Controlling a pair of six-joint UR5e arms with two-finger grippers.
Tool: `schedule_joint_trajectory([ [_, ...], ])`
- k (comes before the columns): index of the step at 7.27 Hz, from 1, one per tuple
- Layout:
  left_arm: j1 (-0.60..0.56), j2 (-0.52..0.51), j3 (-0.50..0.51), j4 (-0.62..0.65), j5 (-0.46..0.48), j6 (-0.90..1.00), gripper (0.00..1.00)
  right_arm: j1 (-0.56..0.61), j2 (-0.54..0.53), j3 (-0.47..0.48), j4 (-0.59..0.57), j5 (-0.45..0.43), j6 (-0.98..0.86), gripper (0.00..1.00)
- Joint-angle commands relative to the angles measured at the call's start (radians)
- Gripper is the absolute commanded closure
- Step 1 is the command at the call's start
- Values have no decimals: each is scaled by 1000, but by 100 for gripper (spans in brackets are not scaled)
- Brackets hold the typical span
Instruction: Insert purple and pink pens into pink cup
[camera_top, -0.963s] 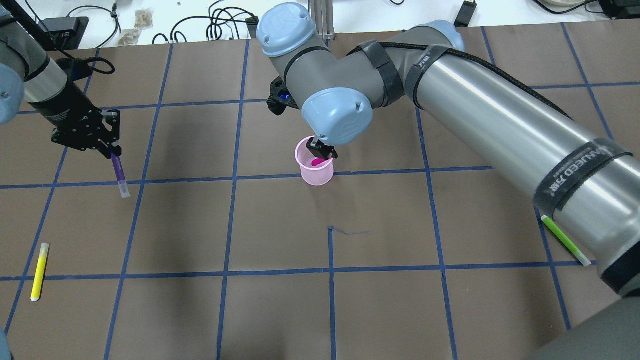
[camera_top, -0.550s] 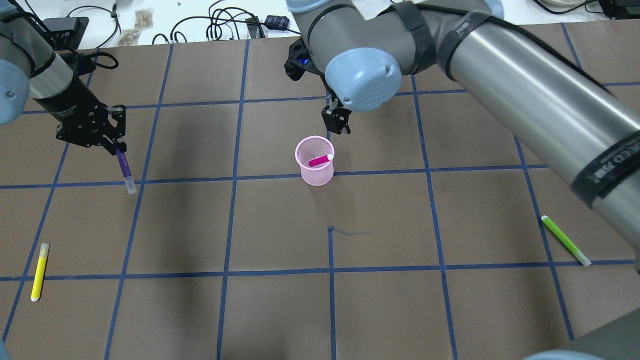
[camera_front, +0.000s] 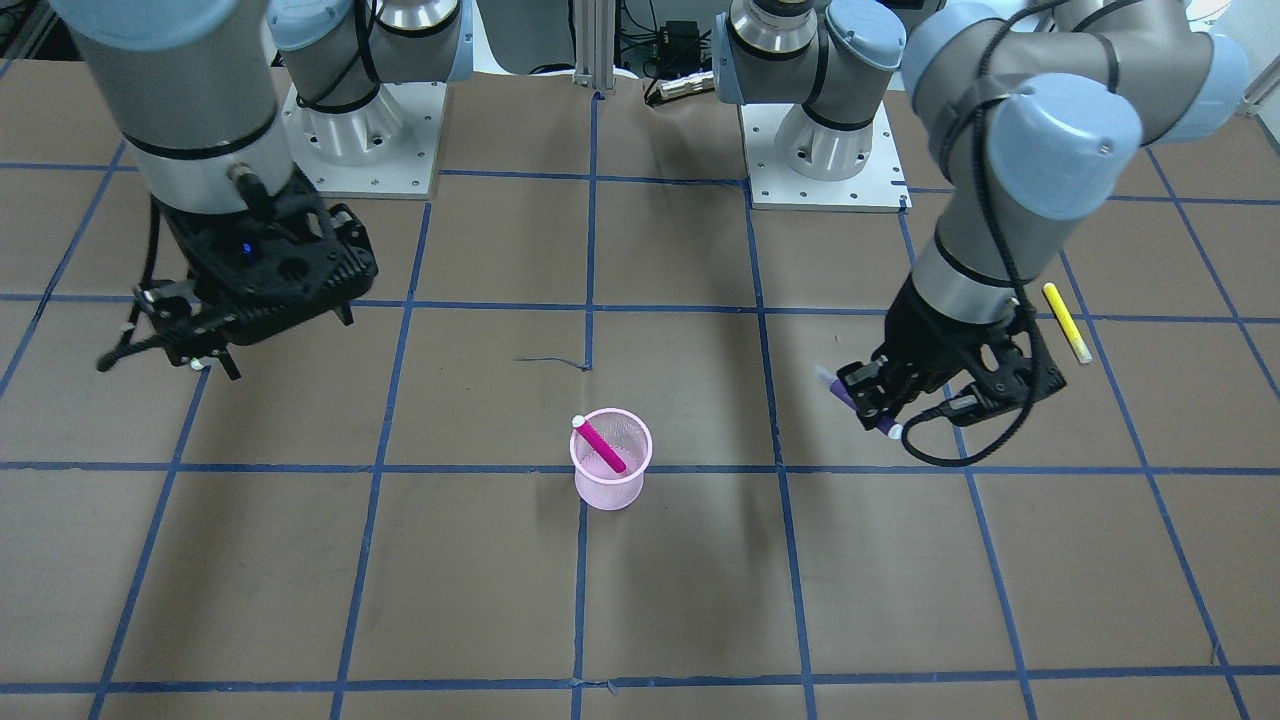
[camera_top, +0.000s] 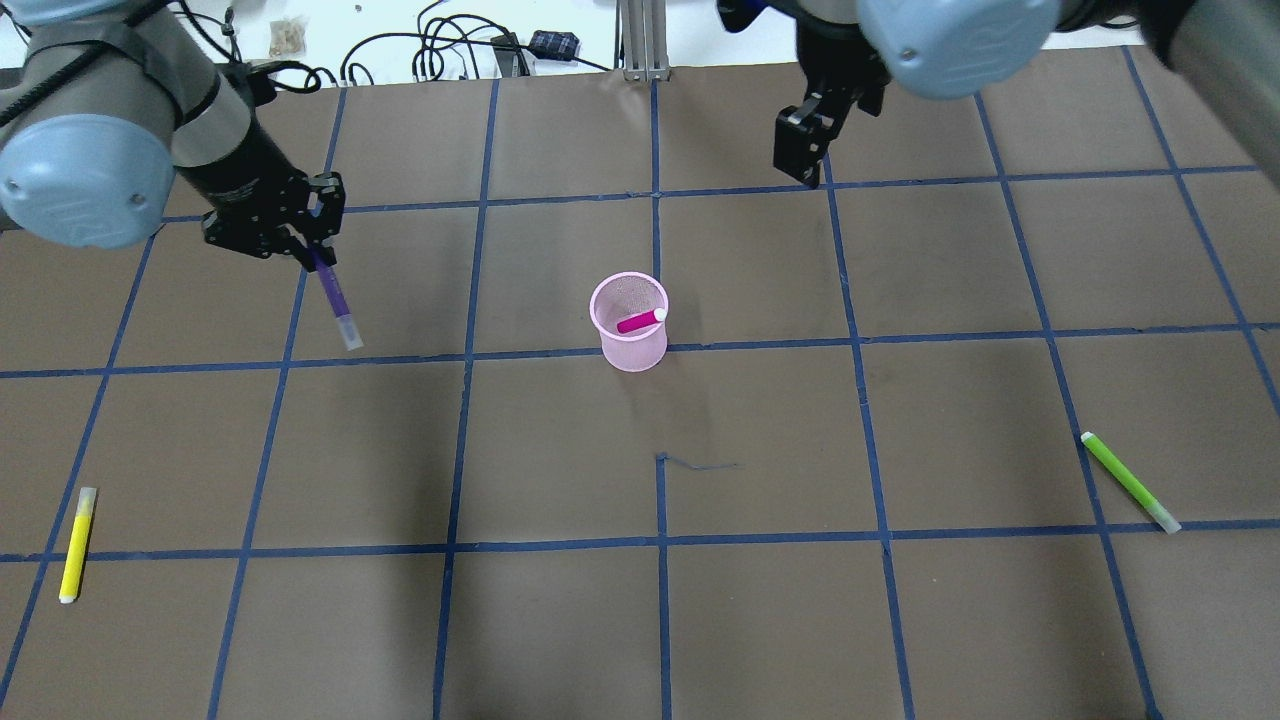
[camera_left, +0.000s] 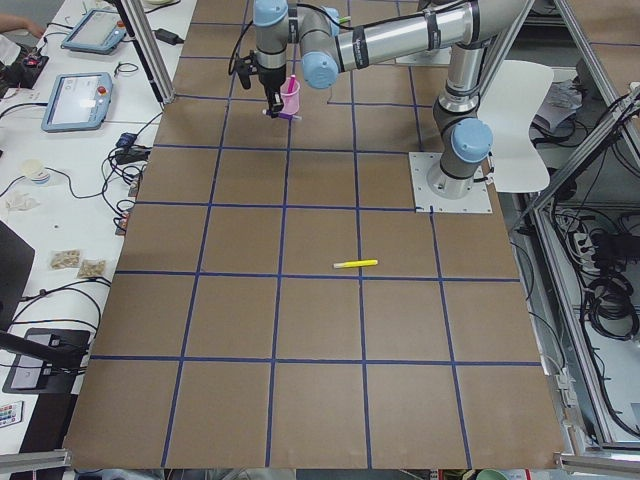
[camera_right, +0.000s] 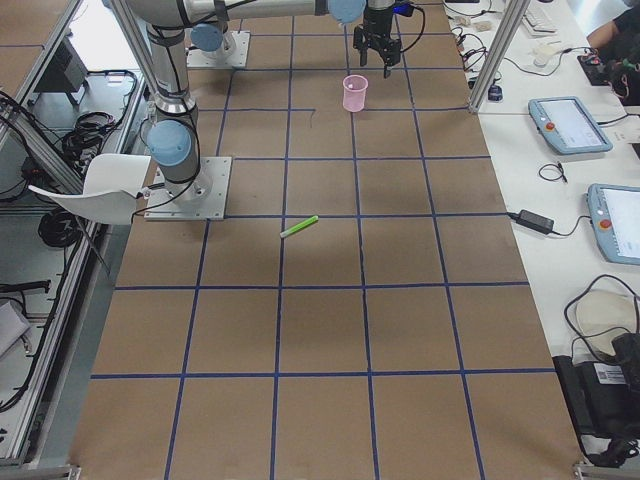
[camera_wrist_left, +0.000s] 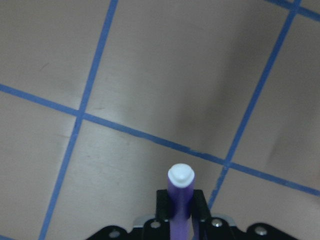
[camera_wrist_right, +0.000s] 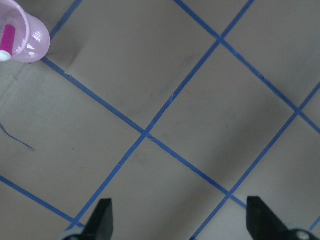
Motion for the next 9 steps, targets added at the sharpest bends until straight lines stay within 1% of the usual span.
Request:
schedule_joint_trajectory([
  [1,-139,-10,-2,121,6,-195,100,-69,-126,139,-7,103,152,4],
  [2,-179,-25,-5,224,17,-251,100,-69,-152,180,-47,123,301,0],
  [3,-234,-40,-38,307,102,-280,100,-70,-149,181,-129,125,351,0],
  [4,-295,-52,-99,433,167,-299,100,-70,-154,185,-128,125,356,0],
  [5,-329,-68,-151,548,178,-305,100,-73,-155,185,-124,124,359,0],
  [6,-343,-89,-158,573,192,-375,100,-69,-156,187,-124,124,359,0],
  [7,-374,-103,-163,577,206,-394,100,-69,-154,188,-122,124,359,0],
  [8,-399,-118,-167,580,265,-402,100,-69,-152,195,-122,124,352,0],
  [9,-406,-128,-167,598,267,-402,100,-70,-154,195,-122,122,353,0],
])
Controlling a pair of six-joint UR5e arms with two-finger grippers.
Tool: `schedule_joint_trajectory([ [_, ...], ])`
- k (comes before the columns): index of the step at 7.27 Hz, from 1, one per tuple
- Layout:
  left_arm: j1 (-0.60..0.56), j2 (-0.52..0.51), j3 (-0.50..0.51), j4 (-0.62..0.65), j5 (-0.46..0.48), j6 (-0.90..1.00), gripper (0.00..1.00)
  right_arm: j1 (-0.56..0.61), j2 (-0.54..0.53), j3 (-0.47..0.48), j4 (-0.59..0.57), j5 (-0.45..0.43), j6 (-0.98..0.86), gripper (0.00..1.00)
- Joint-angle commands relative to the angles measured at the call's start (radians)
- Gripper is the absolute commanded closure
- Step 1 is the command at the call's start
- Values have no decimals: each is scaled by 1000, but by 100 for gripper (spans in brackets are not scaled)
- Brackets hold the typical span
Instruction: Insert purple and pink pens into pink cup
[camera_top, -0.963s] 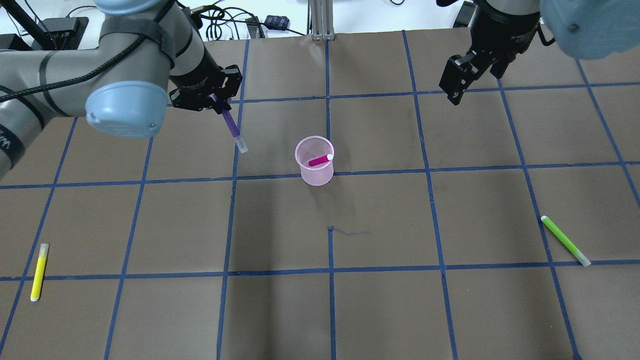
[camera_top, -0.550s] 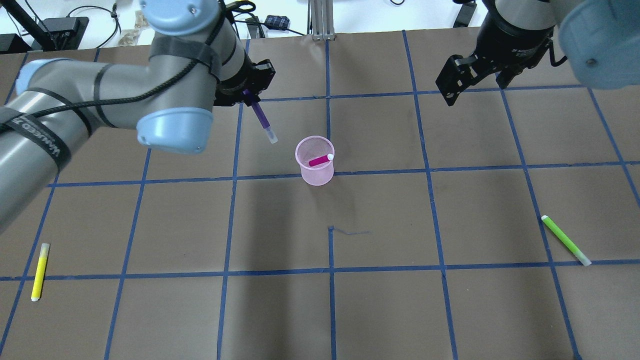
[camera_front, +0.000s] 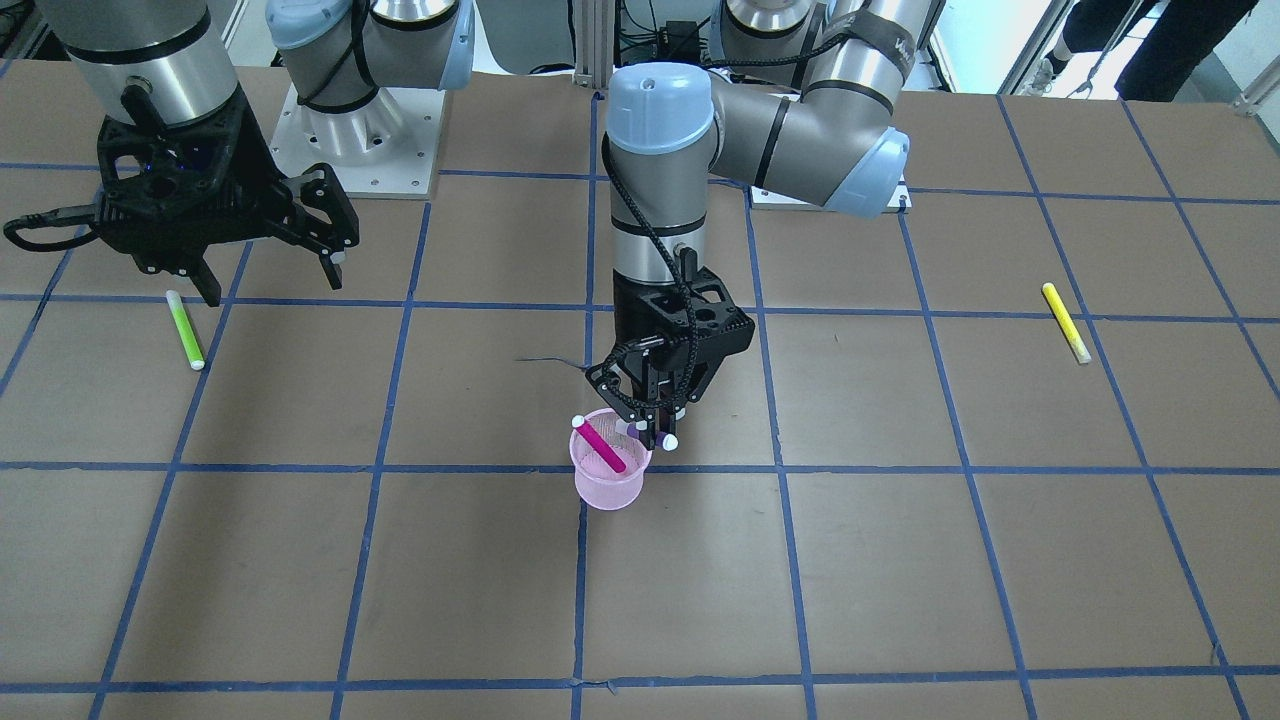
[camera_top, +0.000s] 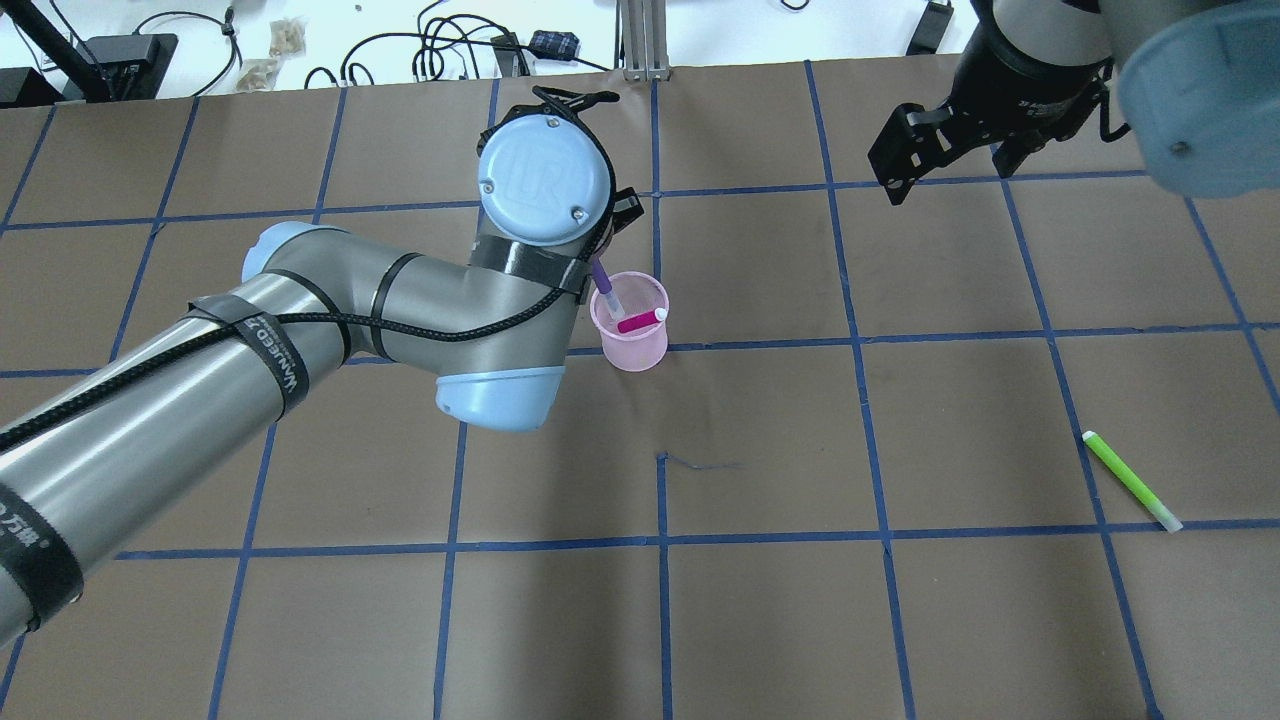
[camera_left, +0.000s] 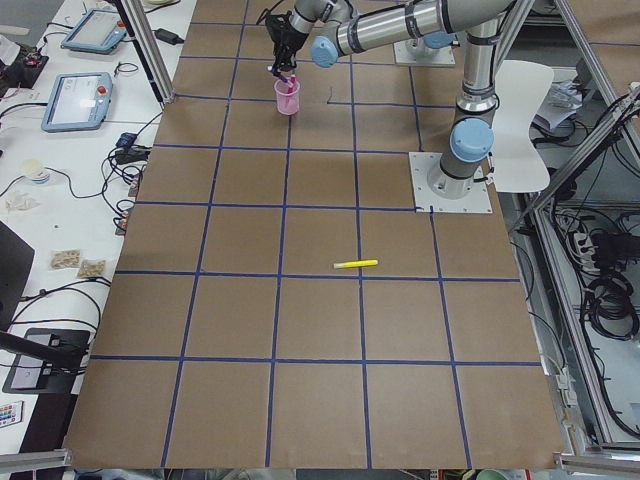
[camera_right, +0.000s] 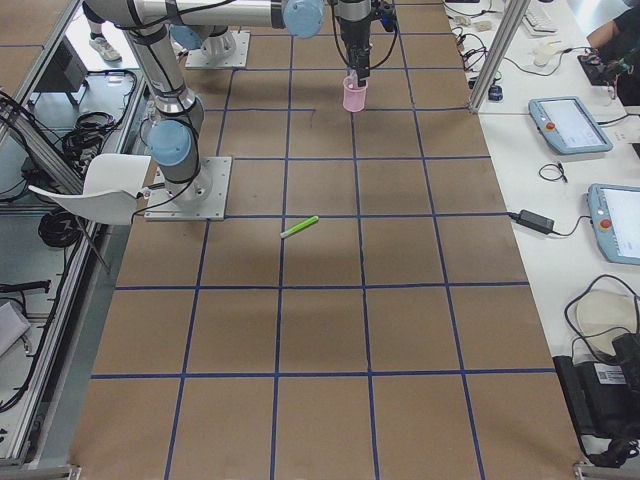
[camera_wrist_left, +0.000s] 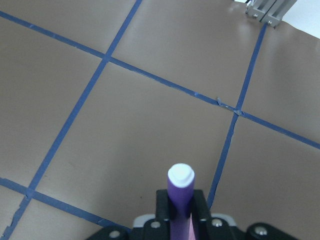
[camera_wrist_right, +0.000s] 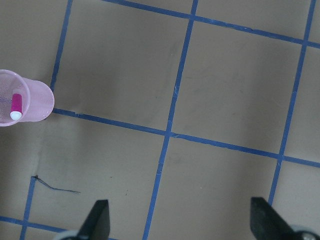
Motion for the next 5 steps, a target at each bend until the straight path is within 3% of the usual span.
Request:
schedule_joint_trajectory([
  [1,-22,-19,-6,18,22,-9,100,-1,-3,2,2,-4,-1,0],
  [4,-23,-47,-6,20,19,-9,97,-4,-3,4,8,-3,0,0],
  [5,-29,-52,-6,20,22,-9,67,2,-3,5,8,-3,2,0],
])
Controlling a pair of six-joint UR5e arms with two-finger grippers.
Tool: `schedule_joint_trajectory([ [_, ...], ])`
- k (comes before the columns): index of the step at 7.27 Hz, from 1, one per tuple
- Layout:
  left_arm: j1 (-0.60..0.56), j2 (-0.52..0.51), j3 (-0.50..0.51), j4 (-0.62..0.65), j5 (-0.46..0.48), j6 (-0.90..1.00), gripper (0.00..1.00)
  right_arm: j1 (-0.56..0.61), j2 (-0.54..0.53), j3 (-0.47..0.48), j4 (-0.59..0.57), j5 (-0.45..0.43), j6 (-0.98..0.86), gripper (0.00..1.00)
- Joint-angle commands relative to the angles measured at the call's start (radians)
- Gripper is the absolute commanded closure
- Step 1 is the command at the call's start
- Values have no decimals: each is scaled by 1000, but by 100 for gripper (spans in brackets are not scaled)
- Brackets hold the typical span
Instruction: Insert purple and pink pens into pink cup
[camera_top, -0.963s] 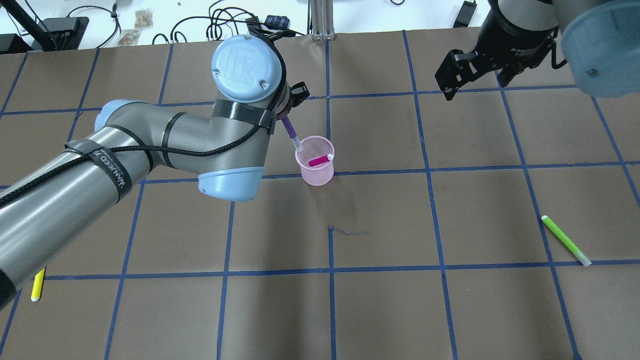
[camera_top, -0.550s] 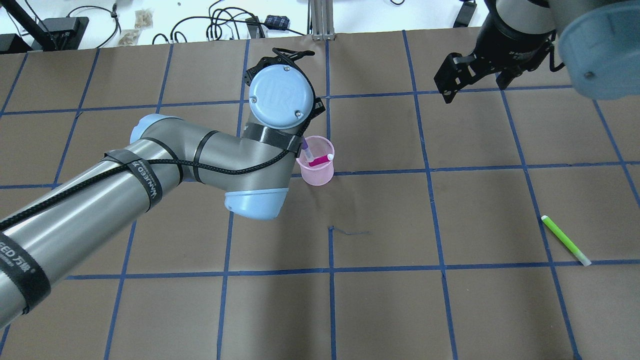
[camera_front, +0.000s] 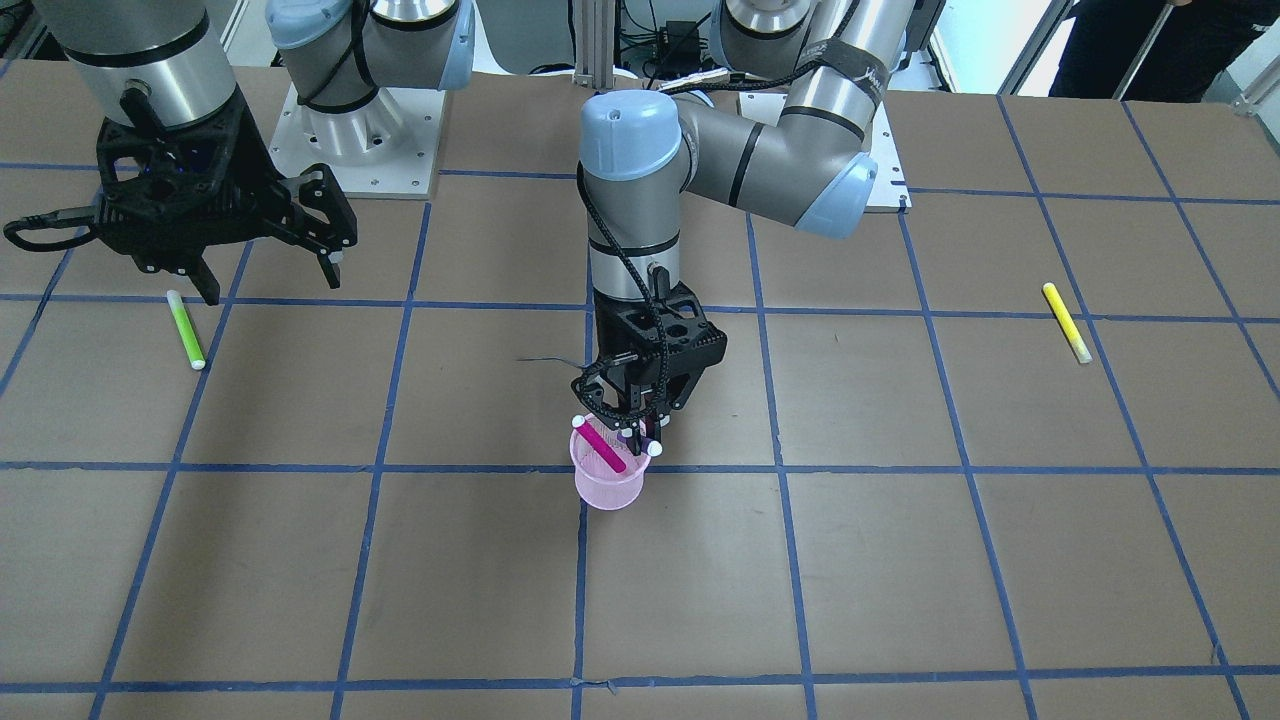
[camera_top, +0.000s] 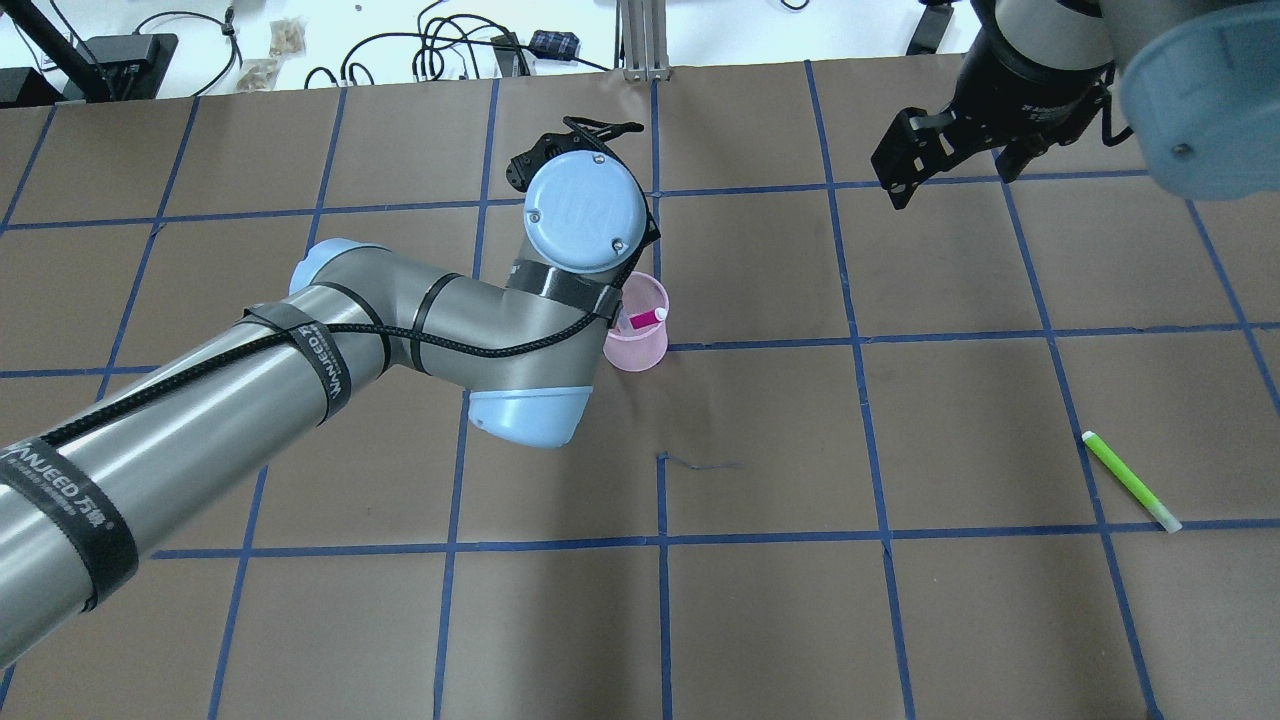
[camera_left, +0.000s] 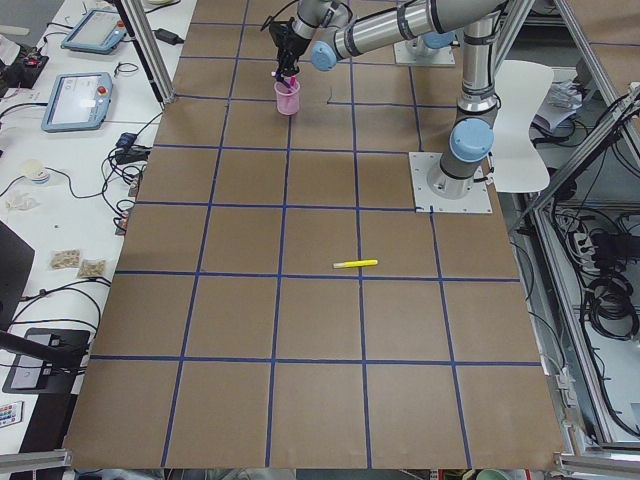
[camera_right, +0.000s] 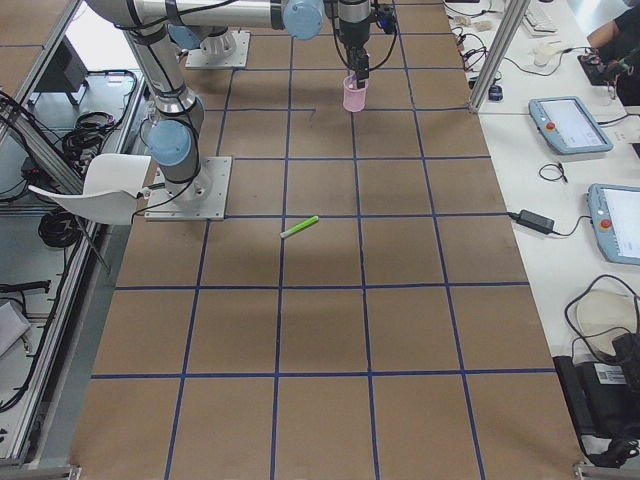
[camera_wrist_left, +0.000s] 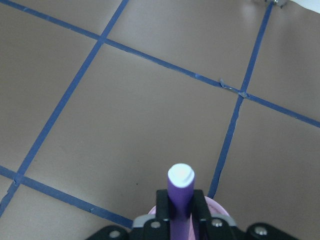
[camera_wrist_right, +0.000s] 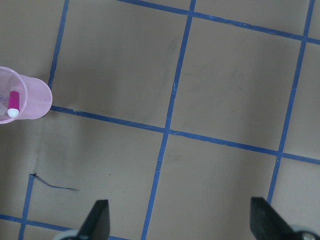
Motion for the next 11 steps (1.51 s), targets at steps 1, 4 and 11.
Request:
schedule_joint_trajectory([
  [1,-8,-14,0,0,3,0,43,8,-3,1,1,1,5,0],
  [4,8,11,23,0,-10,29,4,8,-1,1,1,20,5,0],
  [11,379,254,236,-913,-202,686,0,8,2,3,9,20,3,0],
])
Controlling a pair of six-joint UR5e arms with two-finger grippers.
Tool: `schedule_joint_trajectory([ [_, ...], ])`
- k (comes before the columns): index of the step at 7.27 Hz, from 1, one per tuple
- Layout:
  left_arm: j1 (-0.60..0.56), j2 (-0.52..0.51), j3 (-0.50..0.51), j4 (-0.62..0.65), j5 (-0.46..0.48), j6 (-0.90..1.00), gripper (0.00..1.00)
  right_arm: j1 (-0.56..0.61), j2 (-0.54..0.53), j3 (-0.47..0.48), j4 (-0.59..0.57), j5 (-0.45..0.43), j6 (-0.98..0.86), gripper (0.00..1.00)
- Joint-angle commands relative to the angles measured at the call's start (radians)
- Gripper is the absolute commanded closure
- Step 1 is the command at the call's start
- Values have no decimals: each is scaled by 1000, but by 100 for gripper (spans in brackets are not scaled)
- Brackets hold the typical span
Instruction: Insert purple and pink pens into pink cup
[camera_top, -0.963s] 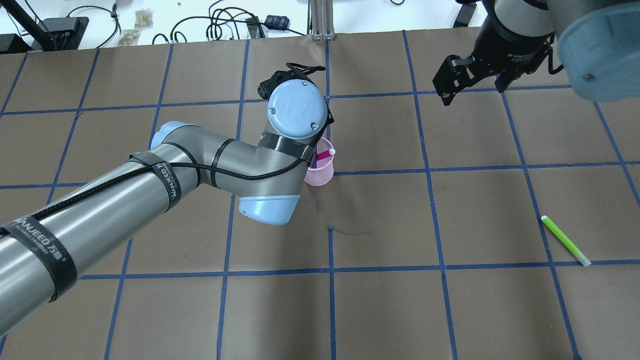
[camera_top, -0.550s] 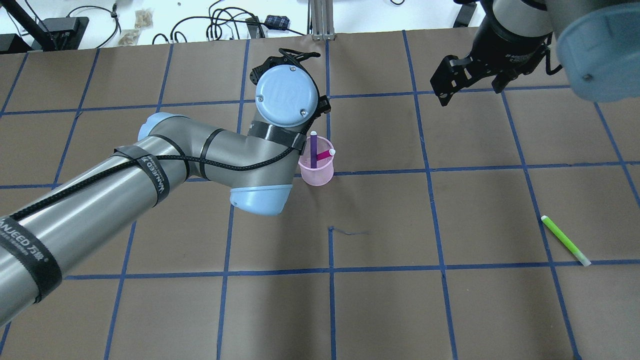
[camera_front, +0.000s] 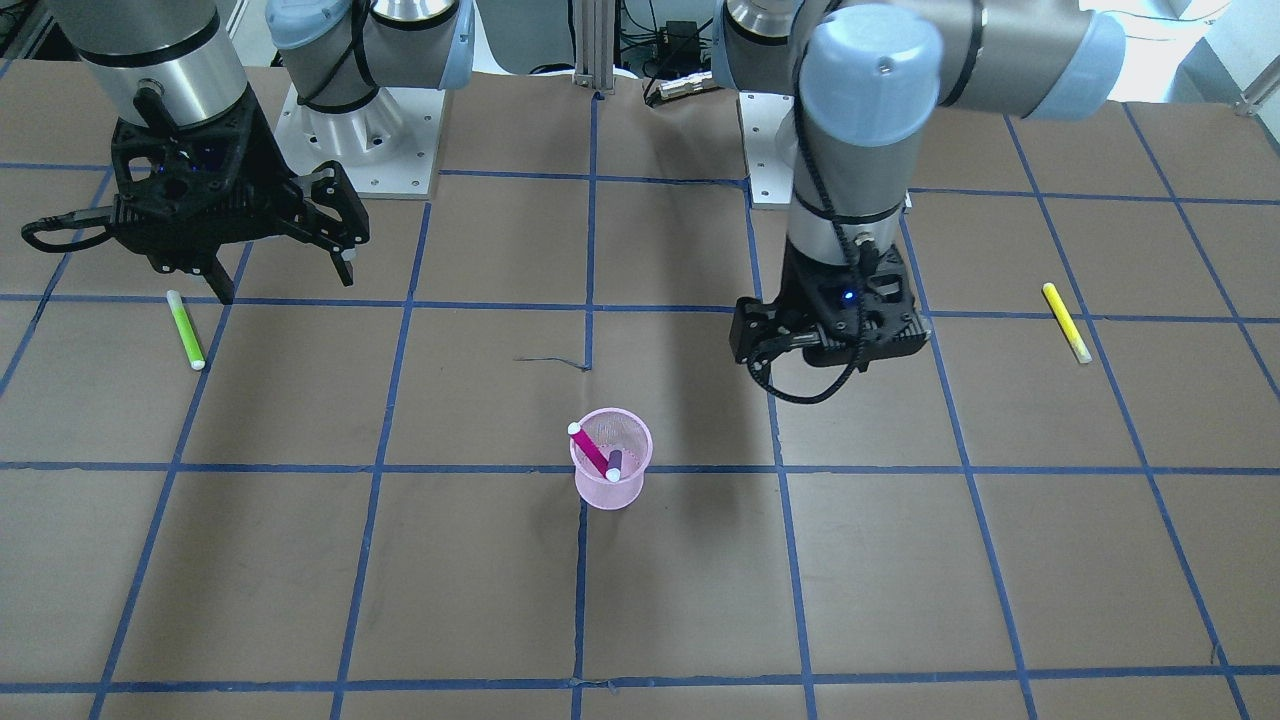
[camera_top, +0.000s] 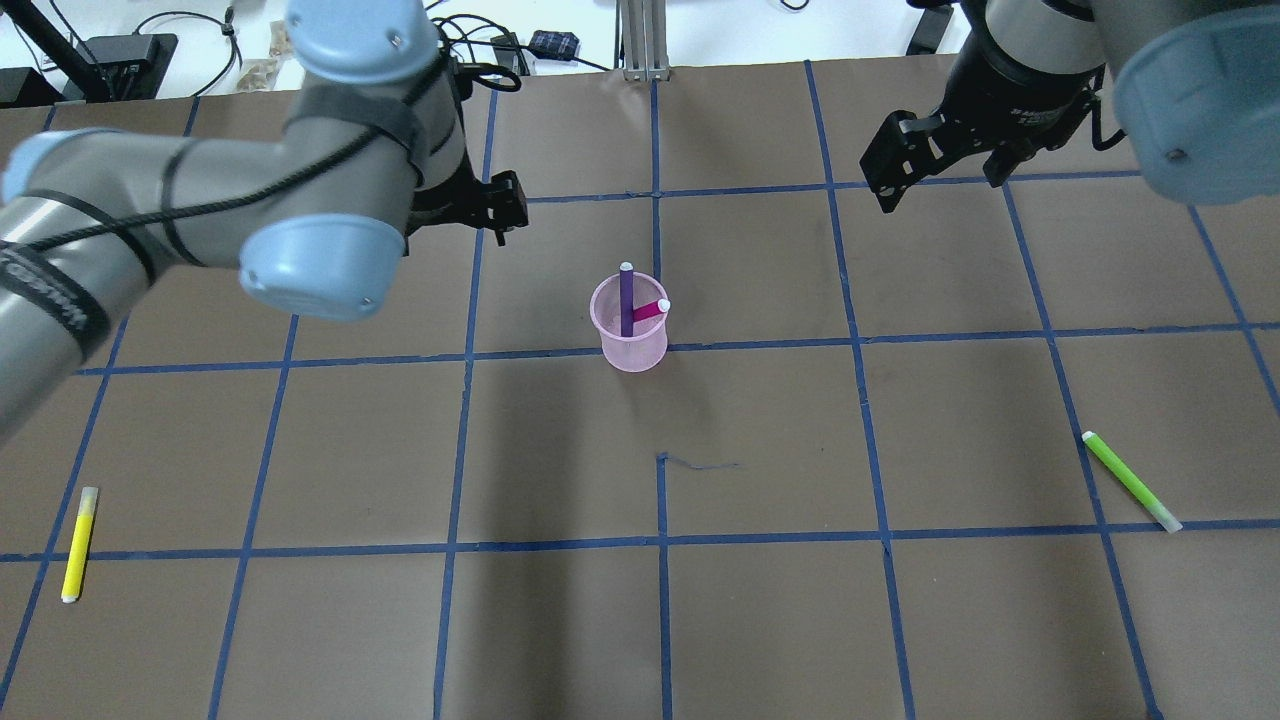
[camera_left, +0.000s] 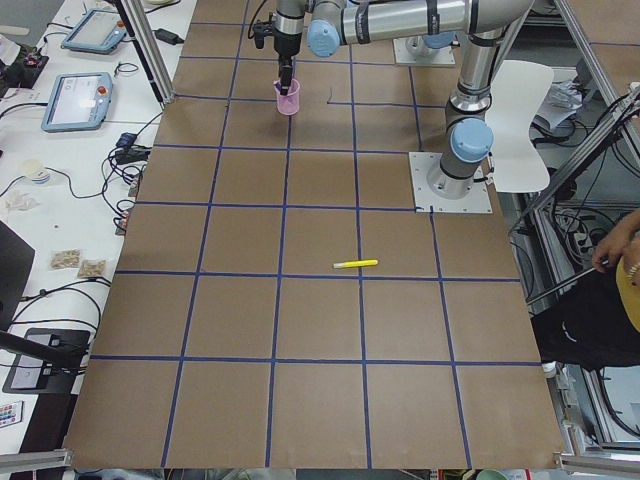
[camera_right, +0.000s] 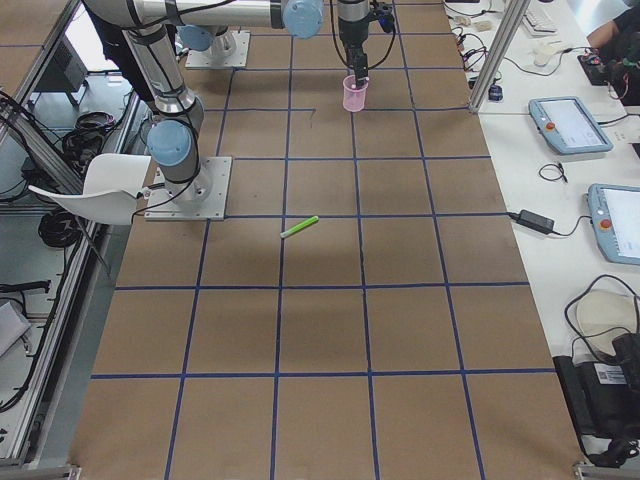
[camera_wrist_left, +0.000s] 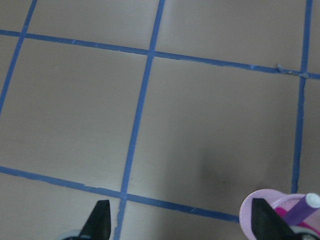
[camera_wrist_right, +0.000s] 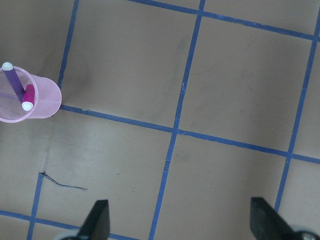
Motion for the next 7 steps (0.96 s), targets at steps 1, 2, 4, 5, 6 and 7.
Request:
schedule_joint_trajectory([
  [1,117,68,47,-213,-73,188,0,0,1,1,5,0,-1,0],
  [2,175,83,47,-291,-116,327,0,0,-1,1,6,0,-1,0],
  [4,194,122,70,-382,-130,421,0,2,-2,7,5,1,-1,0],
  [5,176,104,71,-353,-144,363,0,2,-2,12,3,2,-1,0],
  [6,145,100,75,-275,-154,346,0,3,-2,12,3,2,-1,0],
  [7,131,103,75,-261,-150,346,0,3,-2,10,2,2,-1,0],
])
